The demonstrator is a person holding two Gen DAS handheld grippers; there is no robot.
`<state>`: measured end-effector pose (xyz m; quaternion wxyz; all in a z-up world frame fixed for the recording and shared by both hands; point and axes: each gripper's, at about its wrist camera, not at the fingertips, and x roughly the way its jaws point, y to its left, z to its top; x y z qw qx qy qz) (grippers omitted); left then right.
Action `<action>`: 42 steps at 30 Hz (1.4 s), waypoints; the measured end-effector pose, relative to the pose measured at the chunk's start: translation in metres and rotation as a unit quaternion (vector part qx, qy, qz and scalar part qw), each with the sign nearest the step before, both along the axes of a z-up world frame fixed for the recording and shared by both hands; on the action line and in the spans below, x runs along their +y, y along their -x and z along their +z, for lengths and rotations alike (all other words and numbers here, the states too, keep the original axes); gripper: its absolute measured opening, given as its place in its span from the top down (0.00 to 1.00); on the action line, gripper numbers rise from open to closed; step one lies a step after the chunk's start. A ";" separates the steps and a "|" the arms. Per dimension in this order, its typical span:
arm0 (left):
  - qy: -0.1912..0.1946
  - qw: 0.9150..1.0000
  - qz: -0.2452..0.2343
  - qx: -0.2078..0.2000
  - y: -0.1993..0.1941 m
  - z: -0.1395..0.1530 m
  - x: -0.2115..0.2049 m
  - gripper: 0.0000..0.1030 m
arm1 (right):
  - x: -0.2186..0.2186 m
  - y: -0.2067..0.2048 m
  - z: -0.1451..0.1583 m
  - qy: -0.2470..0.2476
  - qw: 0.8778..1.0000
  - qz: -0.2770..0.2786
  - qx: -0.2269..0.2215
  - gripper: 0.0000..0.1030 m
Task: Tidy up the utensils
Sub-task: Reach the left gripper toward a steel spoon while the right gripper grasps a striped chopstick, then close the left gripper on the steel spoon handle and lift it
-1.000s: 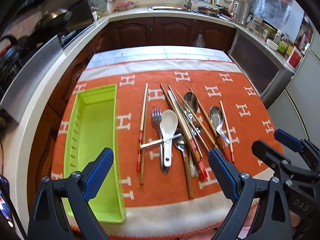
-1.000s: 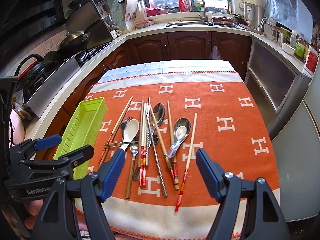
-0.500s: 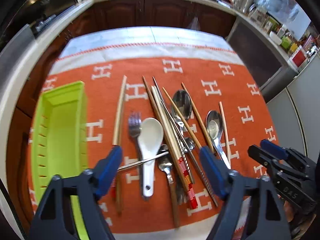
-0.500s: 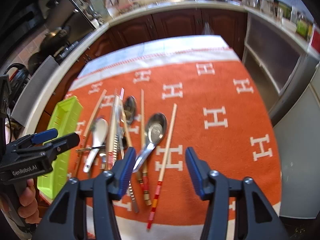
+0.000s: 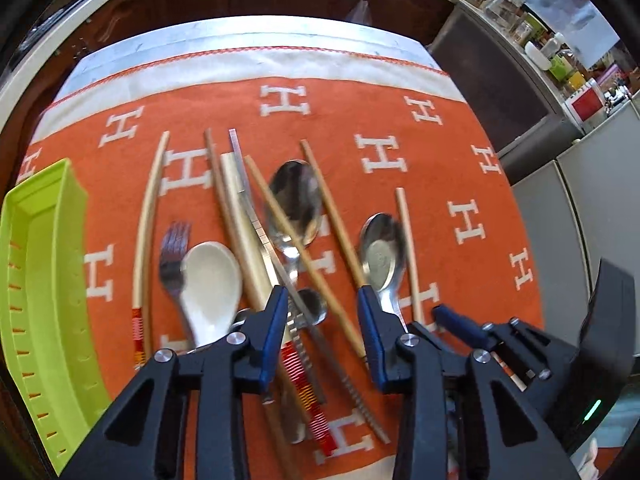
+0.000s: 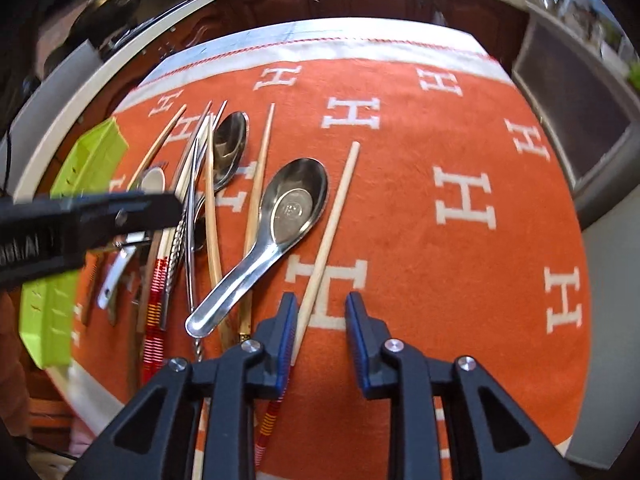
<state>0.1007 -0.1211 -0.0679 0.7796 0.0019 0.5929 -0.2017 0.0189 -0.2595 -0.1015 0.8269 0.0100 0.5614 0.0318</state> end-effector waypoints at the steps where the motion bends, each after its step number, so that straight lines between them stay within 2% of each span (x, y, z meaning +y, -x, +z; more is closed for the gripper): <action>1: 0.003 1.000 -0.003 0.004 -0.002 -0.001 -0.004 0.76 | 0.003 0.000 -0.001 0.021 1.000 0.004 -0.010 0.86; 2: 0.005 1.000 -0.005 0.009 -0.004 -0.003 -0.007 0.80 | 0.002 0.001 -0.001 0.027 1.000 0.003 -0.014 0.93; 3: 0.008 1.000 -0.007 0.018 -0.006 -0.005 -0.011 0.87 | -0.001 0.002 0.000 0.020 1.000 -0.002 -0.013 0.93; 7: 0.031 0.998 -0.016 0.059 -0.010 -0.017 -0.020 0.90 | -0.033 0.003 0.000 -0.041 0.998 -0.049 0.000 0.94; 14: 0.042 0.993 -0.034 0.102 -0.001 -0.027 -0.033 0.90 | -0.066 0.009 -0.003 -0.098 0.991 -0.090 0.008 0.94; 17: 0.046 0.991 -0.033 0.122 0.004 -0.031 -0.033 0.90 | -0.068 0.013 -0.003 -0.102 0.991 -0.090 0.006 0.94; 27: 0.046 0.987 -0.019 0.151 0.008 -0.044 -0.041 0.86 | -0.068 0.013 -0.004 -0.121 0.988 -0.092 0.001 0.94; 33: 0.018 0.990 -0.017 0.140 0.005 -0.045 -0.054 0.88 | -0.068 0.015 -0.004 -0.125 0.988 -0.094 -0.004 0.94; 42: -0.044 0.996 -0.028 0.070 0.003 -0.030 -0.074 0.89 | -0.069 0.017 -0.004 -0.127 0.988 -0.092 -0.008 0.94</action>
